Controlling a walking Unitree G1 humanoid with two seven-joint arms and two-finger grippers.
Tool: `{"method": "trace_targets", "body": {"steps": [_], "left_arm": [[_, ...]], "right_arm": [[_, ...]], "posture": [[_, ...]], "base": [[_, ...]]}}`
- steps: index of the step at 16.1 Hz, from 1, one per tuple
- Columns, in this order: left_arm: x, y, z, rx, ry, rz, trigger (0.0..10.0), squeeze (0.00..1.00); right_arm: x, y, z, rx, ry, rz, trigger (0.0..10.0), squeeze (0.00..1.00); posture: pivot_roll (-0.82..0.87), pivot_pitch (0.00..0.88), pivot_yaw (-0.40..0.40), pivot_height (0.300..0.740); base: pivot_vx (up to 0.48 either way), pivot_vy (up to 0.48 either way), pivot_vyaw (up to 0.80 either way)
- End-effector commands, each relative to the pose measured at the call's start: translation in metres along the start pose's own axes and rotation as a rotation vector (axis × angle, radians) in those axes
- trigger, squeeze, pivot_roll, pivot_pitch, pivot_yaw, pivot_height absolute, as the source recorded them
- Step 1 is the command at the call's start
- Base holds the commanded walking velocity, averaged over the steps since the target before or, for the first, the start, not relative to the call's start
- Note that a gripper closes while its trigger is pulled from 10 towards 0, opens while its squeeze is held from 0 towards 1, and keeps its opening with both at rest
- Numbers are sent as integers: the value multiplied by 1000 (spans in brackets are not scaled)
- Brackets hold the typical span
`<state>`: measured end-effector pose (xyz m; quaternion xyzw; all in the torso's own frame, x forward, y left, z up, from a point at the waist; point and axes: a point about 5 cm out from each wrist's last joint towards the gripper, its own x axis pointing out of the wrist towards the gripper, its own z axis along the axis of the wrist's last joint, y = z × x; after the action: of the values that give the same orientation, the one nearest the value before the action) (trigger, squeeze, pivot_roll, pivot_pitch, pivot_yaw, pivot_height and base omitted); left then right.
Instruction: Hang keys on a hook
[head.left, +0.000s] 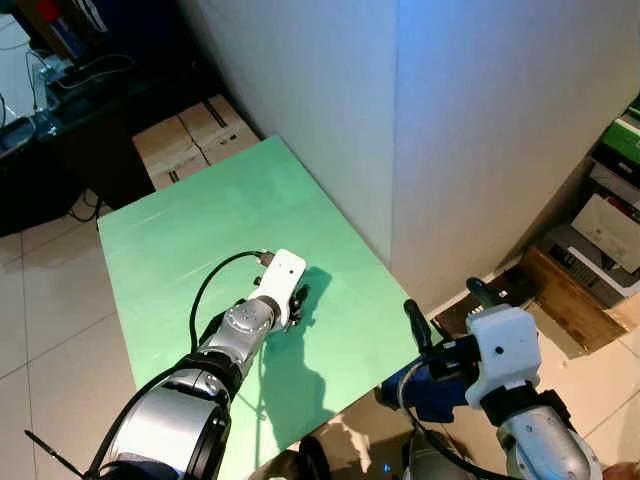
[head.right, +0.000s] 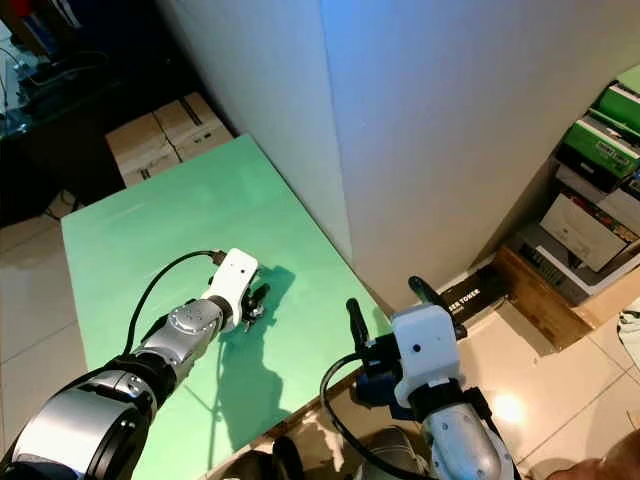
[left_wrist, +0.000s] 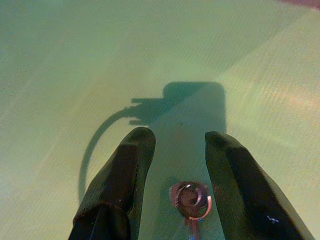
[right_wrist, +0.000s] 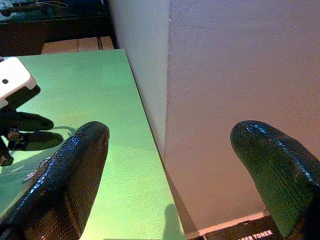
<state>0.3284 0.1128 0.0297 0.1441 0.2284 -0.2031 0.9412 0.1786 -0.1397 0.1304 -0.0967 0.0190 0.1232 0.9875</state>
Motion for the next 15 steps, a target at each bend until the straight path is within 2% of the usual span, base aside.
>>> {"method": "trace_targets", "body": {"steps": [1, 4, 12, 15], "left_arm": [[-5, 7, -15, 10, 57, 33, 10000, 0], [-7, 16, -20, 18, 86, 83, 10000, 0], [-11, 23, -30, 77, 158, 88, 10000, 0], [-12, 20, -35, 80, 180, 90, 10000, 0]], "right_arm": [[1, 1, 0, 18, 5, 22, 10000, 0], [-3, -2, 4, 41, -10, 56, 10000, 0], [-9, -2, 0, 48, 22, 59, 10000, 0], [-6, -2, 9, 45, -15, 48, 10000, 0]], "posture": [[-386, 169, 211, 740], [-385, 179, 186, 740], [-390, 192, 200, 740], [-402, 194, 197, 740]], "base": [[0, 0, 0], [0, 0, 0], [0, 0, 0], [0, 0, 0]]}}
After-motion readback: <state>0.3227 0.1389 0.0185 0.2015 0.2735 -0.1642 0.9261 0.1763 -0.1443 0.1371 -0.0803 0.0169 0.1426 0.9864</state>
